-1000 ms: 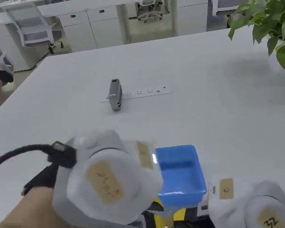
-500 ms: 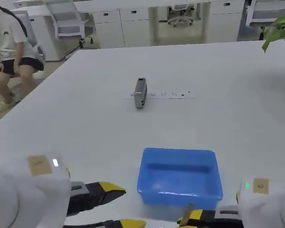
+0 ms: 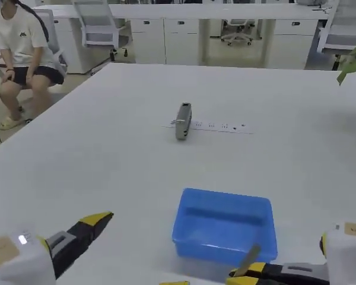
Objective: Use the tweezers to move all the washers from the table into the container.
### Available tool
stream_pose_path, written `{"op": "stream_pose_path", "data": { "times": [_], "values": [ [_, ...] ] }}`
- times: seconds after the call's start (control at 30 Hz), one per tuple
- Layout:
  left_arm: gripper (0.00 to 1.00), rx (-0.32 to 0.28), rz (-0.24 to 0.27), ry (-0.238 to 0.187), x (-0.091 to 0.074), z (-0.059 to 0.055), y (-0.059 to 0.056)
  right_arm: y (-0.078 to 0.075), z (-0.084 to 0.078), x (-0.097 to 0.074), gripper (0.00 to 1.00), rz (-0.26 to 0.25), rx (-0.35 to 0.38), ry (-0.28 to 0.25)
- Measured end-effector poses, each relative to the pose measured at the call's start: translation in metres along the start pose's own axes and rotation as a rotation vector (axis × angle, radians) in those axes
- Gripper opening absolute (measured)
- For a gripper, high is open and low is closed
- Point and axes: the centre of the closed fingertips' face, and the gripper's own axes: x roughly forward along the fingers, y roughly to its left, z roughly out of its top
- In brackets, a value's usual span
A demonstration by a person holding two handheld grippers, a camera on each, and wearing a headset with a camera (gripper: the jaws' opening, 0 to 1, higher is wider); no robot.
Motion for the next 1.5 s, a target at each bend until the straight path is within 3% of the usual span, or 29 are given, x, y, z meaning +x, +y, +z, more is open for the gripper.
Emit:
{"op": "stream_pose_path", "data": {
  "times": [0.03, 0.13, 0.33, 0.6, 0.7, 0.77, 0.97, 1.17, 1.5],
  "values": [
    [0.98, -0.007, 0.015, -0.012, 0.001, 0.001, 0.003, 0.000, 0.000, 0.000, 0.02, 0.003, 0.002, 0.000],
    [0.99, 0.047, 0.052, -0.011, -0.002, -0.002, 0.007, 0.000, 0.004, -0.002, 0.03, 0.002, 0.000, -0.003],
    [0.99, 0.047, 0.032, -0.050, -0.001, 0.004, 0.003, -0.004, 0.013, -0.007, 0.03, -0.009, -0.029, -0.004],
    [0.94, 0.046, 0.037, -0.034, -0.001, 0.000, 0.004, -0.023, 0.045, -0.027, 0.03, -0.076, -0.020, -0.066],
    [0.93, 0.036, 0.029, -0.042, -0.001, 0.001, 0.004, -0.034, 0.051, -0.031, 0.03, -0.111, -0.024, -0.066],
    [0.92, 0.034, 0.031, -0.037, -0.001, 0.001, 0.004, -0.047, 0.048, -0.033, 0.03, -0.151, -0.041, -0.037],
    [0.91, 0.038, 0.046, -0.034, -0.001, 0.000, 0.007, -0.062, 0.061, -0.034, 0.03, -0.175, -0.023, -0.056],
    [0.90, 0.046, 0.043, -0.022, -0.001, -0.002, 0.006, -0.091, 0.051, -0.027, 0.03, -0.269, -0.085, 0.019],
    [0.88, 0.043, 0.057, -0.015, -0.002, -0.004, 0.010, -0.112, 0.037, -0.008, 0.03, -0.304, -0.041, 0.032]
  ]
}}
